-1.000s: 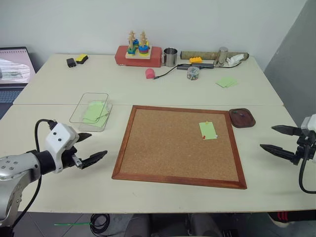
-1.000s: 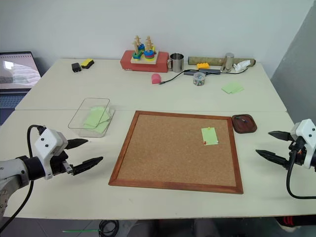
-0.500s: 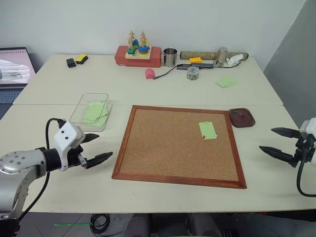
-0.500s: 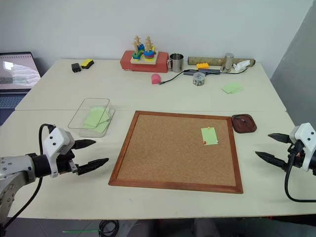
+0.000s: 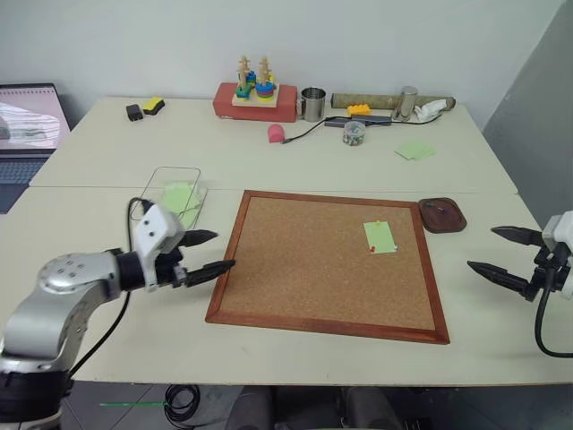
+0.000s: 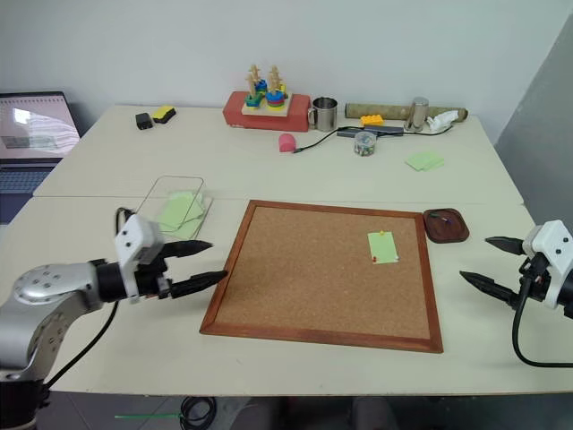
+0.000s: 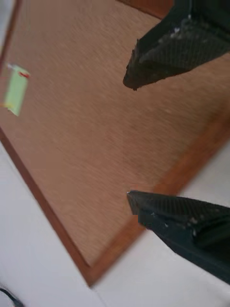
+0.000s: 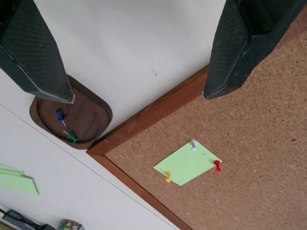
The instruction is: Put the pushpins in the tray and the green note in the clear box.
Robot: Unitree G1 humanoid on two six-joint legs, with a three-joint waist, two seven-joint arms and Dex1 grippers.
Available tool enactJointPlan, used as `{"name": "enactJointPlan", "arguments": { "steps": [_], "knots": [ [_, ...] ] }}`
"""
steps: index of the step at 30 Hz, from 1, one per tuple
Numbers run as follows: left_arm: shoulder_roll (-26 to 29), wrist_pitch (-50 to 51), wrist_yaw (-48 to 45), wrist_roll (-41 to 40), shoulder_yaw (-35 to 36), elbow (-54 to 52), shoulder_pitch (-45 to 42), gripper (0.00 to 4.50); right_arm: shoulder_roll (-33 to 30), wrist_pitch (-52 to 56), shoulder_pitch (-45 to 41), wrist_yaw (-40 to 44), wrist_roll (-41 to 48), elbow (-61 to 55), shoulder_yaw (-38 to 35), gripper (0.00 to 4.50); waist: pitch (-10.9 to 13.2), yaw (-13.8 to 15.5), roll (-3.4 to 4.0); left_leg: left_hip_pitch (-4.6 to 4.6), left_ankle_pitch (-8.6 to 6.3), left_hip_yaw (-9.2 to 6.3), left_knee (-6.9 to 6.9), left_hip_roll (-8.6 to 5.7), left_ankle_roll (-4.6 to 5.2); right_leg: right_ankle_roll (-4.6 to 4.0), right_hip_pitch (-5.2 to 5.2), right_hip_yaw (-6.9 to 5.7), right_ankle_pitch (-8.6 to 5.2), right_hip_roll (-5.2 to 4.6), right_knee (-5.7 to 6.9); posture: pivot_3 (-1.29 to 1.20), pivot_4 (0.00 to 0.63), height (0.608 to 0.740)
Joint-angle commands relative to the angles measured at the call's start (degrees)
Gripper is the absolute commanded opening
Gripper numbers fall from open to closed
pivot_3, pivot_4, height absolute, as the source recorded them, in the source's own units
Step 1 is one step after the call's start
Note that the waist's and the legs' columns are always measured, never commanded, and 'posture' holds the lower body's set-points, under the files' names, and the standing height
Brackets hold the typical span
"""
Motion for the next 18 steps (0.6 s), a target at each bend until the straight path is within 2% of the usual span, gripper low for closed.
{"name": "enactJointPlan", "arguments": {
  "steps": [1,4,7,13,15,18],
  "knots": [
    [-3.55,-0.67,-0.58,-0.15,-5.46,-0.69,-6.55,2.67,1.77,1.56,1.12,-1.50,2.00,-5.73,-1.08,4.50,0.00,0.00,0.00,-0.01,0.00,-0.02,0.05,-0.01,0.00,0.03,0.00,-0.03,-0.01,0.00,0.02,0.00,0.150,0.740],
    [-6.81,-1.73,-0.81,1.56,-9.76,1.70,-10.14,2.12,3.68,3.61,1.54,-2.99,2.80,-9.21,0.26,4.50,-0.01,-0.07,0.01,-0.02,0.00,-0.02,0.14,-0.01,0.00,0.04,0.01,0.00,0.00,0.02,0.08,0.00,0.150,0.740],
    [-12.40,-4.26,0.38,4.36,-14.81,5.65,-13.18,1.58,5.85,5.23,0.58,-4.69,3.57,-11.82,2.94,4.50,-0.02,-0.22,0.03,0.00,0.00,-0.01,0.23,-0.02,0.00,0.06,0.02,0.03,0.01,0.03,0.13,0.00,0.150,0.740],
    [-19.15,-10.34,0.76,9.73,-19.97,14.39,-15.26,0.34,8.70,6.74,-2.21,-6.58,3.74,-13.52,6.74,4.50,-0.01,-0.23,0.02,-0.08,0.00,-0.03,0.52,-0.03,0.00,0.18,0.05,0.06,0.07,0.06,0.17,0.00,0.150,0.740],
    [-20.34,-12.53,0.95,11.46,-20.96,16.94,-15.68,0.09,9.02,6.94,-2.87,-6.93,3.56,-13.53,7.55,4.50,-0.01,-0.13,0.02,-0.10,0.00,-0.04,0.52,-0.03,0.00,0.17,0.04,0.04,0.07,0.06,0.16,0.00,0.150,0.740],
    [-22.95,-17.16,1.76,14.65,-22.27,22.88,-16.13,0.09,9.84,8.38,-5.85,-7.98,3.51,-12.70,9.88,4.50,-0.02,-0.07,0.04,-0.13,0.00,-0.05,0.58,-0.04,0.00,0.19,0.05,0.04,0.10,0.05,0.15,0.00,0.150,0.740]
  ]
}}
